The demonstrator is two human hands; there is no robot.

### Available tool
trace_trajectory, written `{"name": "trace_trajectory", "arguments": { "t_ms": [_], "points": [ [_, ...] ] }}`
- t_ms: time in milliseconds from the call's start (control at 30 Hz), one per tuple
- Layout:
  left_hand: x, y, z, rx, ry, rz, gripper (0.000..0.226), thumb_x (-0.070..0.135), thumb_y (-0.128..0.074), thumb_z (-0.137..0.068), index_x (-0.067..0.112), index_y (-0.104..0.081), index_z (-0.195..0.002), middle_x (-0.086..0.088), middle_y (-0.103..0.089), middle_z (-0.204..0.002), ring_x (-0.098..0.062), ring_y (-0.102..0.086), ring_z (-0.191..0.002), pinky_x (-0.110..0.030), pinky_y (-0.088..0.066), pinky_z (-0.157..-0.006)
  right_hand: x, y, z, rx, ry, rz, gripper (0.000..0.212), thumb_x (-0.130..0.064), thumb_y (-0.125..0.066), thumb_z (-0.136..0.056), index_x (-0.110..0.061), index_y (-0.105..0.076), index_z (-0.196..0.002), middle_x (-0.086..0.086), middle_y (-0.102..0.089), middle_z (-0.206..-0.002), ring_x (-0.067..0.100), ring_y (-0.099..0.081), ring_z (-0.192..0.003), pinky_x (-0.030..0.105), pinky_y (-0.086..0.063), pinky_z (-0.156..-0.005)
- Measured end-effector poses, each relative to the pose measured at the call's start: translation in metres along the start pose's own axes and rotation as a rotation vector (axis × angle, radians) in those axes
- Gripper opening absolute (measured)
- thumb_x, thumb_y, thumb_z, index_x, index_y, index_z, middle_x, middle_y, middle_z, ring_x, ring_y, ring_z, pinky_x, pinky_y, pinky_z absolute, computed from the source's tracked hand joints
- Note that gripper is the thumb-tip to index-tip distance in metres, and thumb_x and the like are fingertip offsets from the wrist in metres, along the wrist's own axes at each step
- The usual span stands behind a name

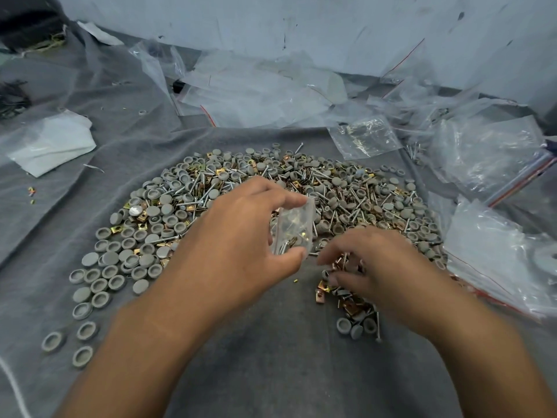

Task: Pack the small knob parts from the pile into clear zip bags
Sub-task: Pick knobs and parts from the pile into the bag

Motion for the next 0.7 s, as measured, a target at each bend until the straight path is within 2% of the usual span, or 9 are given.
{"name": "trace_trajectory", "arguments": {
  "t_ms": [67, 167, 300, 400, 533, 633, 700],
  "points": [
    [0.000, 0.000, 0.000, 0.004, 0.001, 0.011, 0.057, 0.053, -0.071, -0.074, 0.044, -0.060, -0.129, 0.028, -0.051, -0.119, 0.006, -0.048, -0.076, -0.037, -0.053, -0.086, 0.003, -0.018, -0.002, -0.113, -0.018, 0.074, 0.021, -0.044, -0.076, -0.087, -0.048, -0.065, -0.105, -0.027, -0.053, -0.100, -0.005, -0.044, -0.096, 0.025, -0.043, -0.085],
    [0.000, 0.001, 0.001, 0.008, 0.002, 0.011, 0.057, 0.052, -0.073, -0.074, 0.044, -0.060, -0.129, 0.028, -0.052, -0.119, 0.008, -0.048, -0.076, -0.036, -0.053, -0.088, 0.005, -0.018, -0.004, -0.094, -0.055, 0.065, 0.019, -0.047, -0.075, -0.087, -0.046, -0.066, -0.104, -0.023, -0.053, -0.101, 0.000, -0.046, -0.099, 0.032, -0.049, -0.089],
    [-0.002, 0.002, 0.001, 0.009, 0.005, 0.020, 0.056, 0.050, -0.075, -0.075, 0.044, -0.060, -0.128, 0.027, -0.052, -0.119, 0.005, -0.050, -0.077, -0.038, -0.053, -0.085, 0.006, -0.016, -0.004, -0.059, -0.095, 0.023, 0.021, -0.038, -0.079, -0.086, -0.042, -0.066, -0.102, -0.024, -0.055, -0.093, -0.004, -0.052, -0.086, 0.024, -0.050, -0.078],
    [-0.002, 0.002, 0.002, 0.006, 0.008, 0.022, 0.056, 0.053, -0.073, -0.074, 0.045, -0.059, -0.129, 0.028, -0.052, -0.120, 0.006, -0.050, -0.077, -0.038, -0.054, -0.084, 0.010, -0.012, -0.003, -0.017, -0.123, -0.022, 0.027, -0.028, -0.080, -0.086, -0.037, -0.066, -0.107, -0.024, -0.059, -0.087, -0.006, -0.056, -0.081, 0.022, -0.052, -0.075],
    [-0.003, 0.002, 0.001, 0.009, 0.004, 0.025, 0.055, 0.053, -0.073, -0.074, 0.045, -0.060, -0.128, 0.028, -0.052, -0.119, 0.006, -0.051, -0.076, -0.038, -0.054, -0.084, 0.007, -0.005, -0.004, 0.013, -0.106, -0.090, 0.028, -0.028, -0.080, -0.087, -0.041, -0.066, -0.107, -0.026, -0.061, -0.085, -0.010, -0.059, -0.079, 0.007, -0.044, -0.066],
    [-0.002, 0.002, 0.001, 0.016, -0.002, 0.022, 0.055, 0.051, -0.073, -0.074, 0.045, -0.060, -0.127, 0.028, -0.052, -0.118, 0.007, -0.050, -0.076, -0.036, -0.053, -0.087, -0.008, -0.015, -0.005, -0.058, -0.021, -0.034, 0.030, -0.027, -0.079, -0.086, -0.044, -0.064, -0.106, -0.030, -0.059, -0.087, -0.009, -0.057, -0.077, 0.009, -0.042, -0.068],
    [-0.002, 0.002, 0.001, 0.017, -0.005, 0.023, 0.055, 0.052, -0.072, -0.074, 0.045, -0.060, -0.127, 0.028, -0.052, -0.117, 0.007, -0.050, -0.077, -0.035, -0.053, -0.086, -0.011, -0.017, -0.006, -0.071, -0.005, 0.022, 0.030, -0.024, -0.078, -0.087, -0.043, -0.063, -0.105, -0.030, -0.056, -0.082, -0.008, -0.054, -0.076, 0.019, -0.046, -0.072]
  ]
}}
Point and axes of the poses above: each hand's wrist, its own z-axis away from the middle knuckle, its own y-axis out of the back of the hand, x = y × z, the point moved 9 cm from there along -z, towards the middle knuckle
